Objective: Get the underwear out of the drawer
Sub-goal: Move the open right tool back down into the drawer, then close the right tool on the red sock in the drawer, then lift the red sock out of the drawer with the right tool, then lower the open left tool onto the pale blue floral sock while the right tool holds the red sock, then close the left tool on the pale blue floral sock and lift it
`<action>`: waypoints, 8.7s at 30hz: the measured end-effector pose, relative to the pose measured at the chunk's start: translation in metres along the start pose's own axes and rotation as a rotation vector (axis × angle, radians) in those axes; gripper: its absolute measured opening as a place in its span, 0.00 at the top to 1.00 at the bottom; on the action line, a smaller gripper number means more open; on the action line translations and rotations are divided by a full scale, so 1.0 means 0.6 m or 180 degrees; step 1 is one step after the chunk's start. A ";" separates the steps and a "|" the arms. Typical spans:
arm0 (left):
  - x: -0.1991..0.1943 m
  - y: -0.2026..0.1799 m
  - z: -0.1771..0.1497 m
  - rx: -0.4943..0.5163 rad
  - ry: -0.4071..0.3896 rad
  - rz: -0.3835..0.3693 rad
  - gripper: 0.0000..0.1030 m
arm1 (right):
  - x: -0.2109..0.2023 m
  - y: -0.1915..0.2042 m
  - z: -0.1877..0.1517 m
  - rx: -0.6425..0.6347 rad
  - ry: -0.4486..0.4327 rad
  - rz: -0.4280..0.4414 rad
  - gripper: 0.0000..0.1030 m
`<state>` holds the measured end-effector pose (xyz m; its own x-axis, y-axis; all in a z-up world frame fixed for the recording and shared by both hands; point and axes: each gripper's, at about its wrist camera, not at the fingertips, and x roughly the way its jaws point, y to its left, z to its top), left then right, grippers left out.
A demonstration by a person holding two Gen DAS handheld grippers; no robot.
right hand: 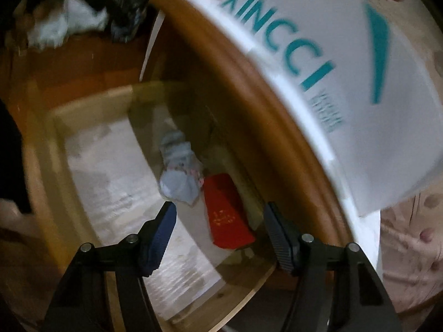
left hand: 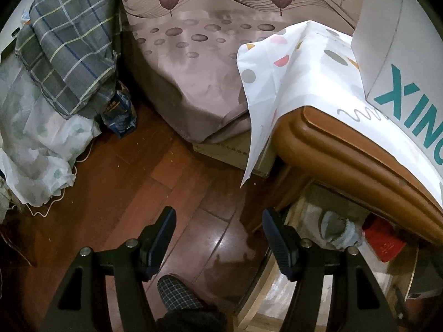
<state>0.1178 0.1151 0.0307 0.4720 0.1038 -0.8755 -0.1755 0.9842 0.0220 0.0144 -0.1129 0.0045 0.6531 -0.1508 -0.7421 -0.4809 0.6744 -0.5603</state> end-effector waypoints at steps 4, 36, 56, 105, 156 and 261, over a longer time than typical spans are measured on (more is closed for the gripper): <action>-0.002 -0.005 -0.004 0.0041 -0.0015 0.0026 0.36 | 0.055 0.017 -0.012 -0.0264 0.0029 -0.0116 0.41; 0.010 0.003 -0.002 0.0042 0.0078 0.0138 0.36 | 0.157 0.086 -0.028 -0.0842 -0.0093 -0.0493 0.46; 0.017 -0.002 -0.006 0.0156 0.0130 0.0159 0.36 | 0.191 0.051 -0.046 -0.0588 0.0167 -0.0440 0.44; 0.039 -0.059 -0.030 0.0506 0.0319 -0.0083 0.36 | 0.162 0.005 -0.138 0.0410 0.0866 0.1184 0.67; 0.098 -0.211 -0.109 0.0784 0.1006 -0.0584 0.36 | -0.004 -0.089 -0.180 0.3585 0.0478 0.0746 0.74; 0.179 -0.266 -0.116 -0.1257 0.1323 -0.0206 0.83 | -0.024 -0.140 -0.214 0.3821 0.0656 0.0073 0.74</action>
<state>0.1362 -0.0409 -0.1007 0.1274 -0.0983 -0.9870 -0.5046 0.8503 -0.1498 -0.0294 -0.2600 0.0149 0.4941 -0.1682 -0.8530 0.4268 0.9017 0.0694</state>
